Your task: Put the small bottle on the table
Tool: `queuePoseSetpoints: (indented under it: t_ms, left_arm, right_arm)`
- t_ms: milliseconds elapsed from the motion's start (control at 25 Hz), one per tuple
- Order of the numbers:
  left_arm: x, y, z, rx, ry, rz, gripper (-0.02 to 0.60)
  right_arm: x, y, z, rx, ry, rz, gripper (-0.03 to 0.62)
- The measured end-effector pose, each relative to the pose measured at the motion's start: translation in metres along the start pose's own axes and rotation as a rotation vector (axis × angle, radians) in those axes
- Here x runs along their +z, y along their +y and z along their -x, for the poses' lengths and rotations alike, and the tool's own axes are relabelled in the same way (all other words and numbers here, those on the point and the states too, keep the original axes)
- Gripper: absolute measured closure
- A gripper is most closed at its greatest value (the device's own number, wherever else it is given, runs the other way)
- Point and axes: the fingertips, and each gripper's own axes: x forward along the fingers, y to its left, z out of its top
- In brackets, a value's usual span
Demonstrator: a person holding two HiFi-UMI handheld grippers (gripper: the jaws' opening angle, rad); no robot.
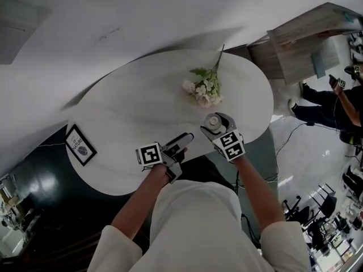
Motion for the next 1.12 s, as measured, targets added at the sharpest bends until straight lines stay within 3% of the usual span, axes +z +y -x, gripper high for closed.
queuePoseSetpoints:
  t_ms: [720,1120]
  left_arm:
    - [0.006,0.013,0.018,0.016,0.048,-0.037,0.309]
    - [0.006,0.006,0.02,-0.014,0.065,-0.065,0.37]
  right_arm:
    - [0.006,-0.008,-0.026,-0.083,-0.038,-0.067,0.247]
    - [-0.008,0.001,-0.03,-0.143,0.017,0.034,0.247]
